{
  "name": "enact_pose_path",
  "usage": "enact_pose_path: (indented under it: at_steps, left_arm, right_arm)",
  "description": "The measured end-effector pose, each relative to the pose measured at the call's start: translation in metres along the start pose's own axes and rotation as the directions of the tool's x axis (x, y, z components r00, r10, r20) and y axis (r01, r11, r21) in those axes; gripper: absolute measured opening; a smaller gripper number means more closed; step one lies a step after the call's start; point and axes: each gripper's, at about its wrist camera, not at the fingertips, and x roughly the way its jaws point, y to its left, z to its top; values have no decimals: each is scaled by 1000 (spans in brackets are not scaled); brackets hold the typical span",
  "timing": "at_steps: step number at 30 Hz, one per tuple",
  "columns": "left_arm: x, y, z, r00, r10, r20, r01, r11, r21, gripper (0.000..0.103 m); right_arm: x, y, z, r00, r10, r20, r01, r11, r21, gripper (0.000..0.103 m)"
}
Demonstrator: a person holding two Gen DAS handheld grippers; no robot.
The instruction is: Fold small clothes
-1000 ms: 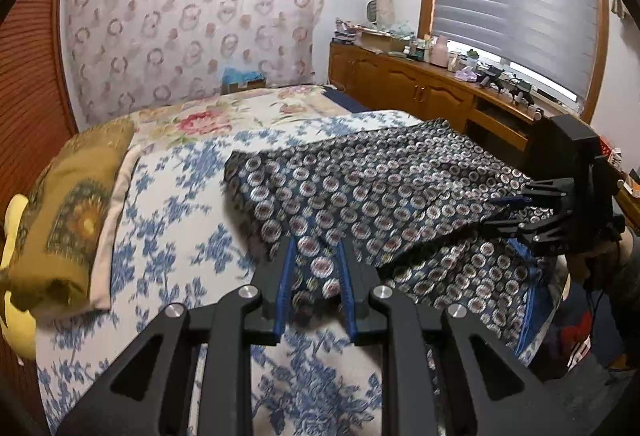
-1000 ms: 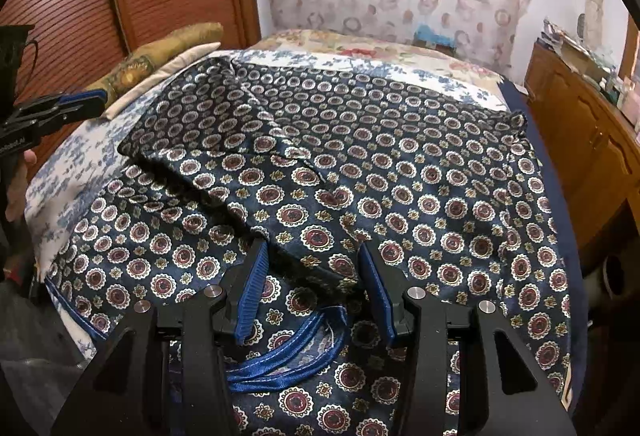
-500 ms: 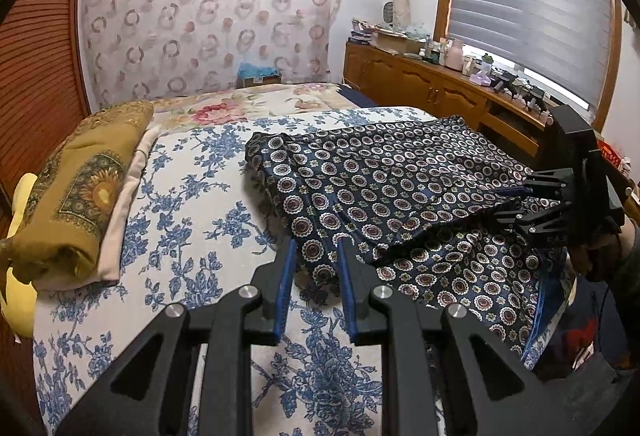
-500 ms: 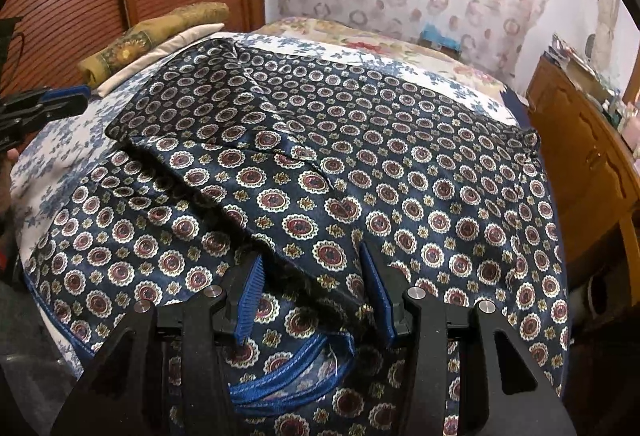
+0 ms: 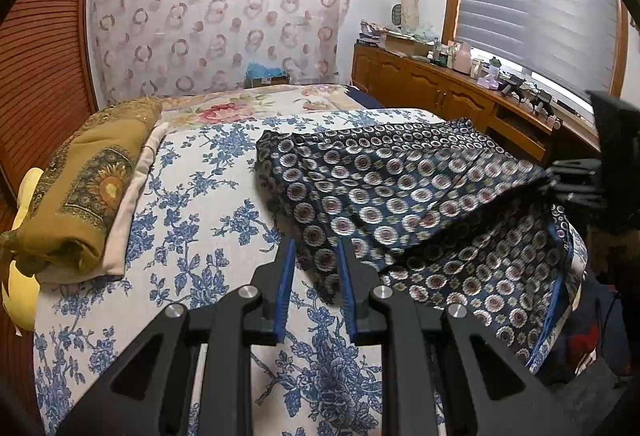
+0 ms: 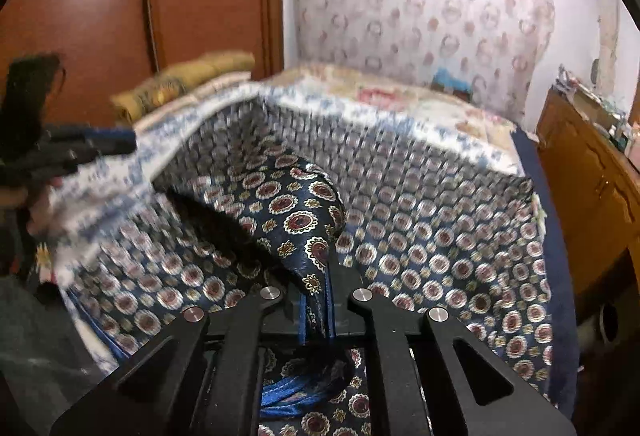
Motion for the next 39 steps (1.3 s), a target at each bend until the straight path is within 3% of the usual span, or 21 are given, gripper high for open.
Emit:
enact_pose_path:
  at_steps: [7, 16, 20, 26, 32, 39]
  left_arm:
    - [-5, -4, 1, 1000, -10, 15, 10, 1000, 7, 19]
    - [-11, -15, 7, 998, -39, 41, 38, 999, 19, 19]
    - [-10, -18, 8, 998, -41, 39, 40, 999, 27, 19]
    - [-8, -22, 5, 999, -44, 32, 43, 999, 32, 19]
    - [-7, -24, 3, 999, -45, 28, 44, 998, 35, 19]
    - [-6, -23, -1, 999, -44, 19, 43, 998, 34, 19]
  right_arm:
    - [-31, -24, -4, 995, -97, 36, 95, 994, 54, 4]
    - [-34, -64, -44, 977, -195, -89, 206, 970, 129, 5]
    - [-29, -64, -53, 962, -236, -137, 253, 959, 127, 21]
    - [-44, -53, -49, 968, -227, -109, 239, 965, 110, 44]
    - [-46, -32, -29, 984, -172, -55, 175, 983, 63, 47]
    - [-2, -11, -6, 994, -71, -77, 74, 997, 27, 47]
